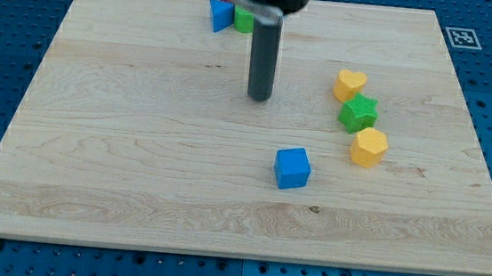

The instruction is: Make a group out of blue blocksred blocks and green circle to the top center

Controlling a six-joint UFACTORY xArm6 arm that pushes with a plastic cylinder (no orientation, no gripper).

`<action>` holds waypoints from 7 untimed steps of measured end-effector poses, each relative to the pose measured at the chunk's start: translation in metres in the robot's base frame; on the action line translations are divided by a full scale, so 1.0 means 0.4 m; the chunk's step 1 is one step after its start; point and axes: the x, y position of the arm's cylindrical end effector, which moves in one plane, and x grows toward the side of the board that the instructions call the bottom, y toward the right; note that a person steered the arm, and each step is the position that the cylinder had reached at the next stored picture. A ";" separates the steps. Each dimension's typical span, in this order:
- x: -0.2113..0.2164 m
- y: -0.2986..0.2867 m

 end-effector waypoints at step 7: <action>0.237 0.134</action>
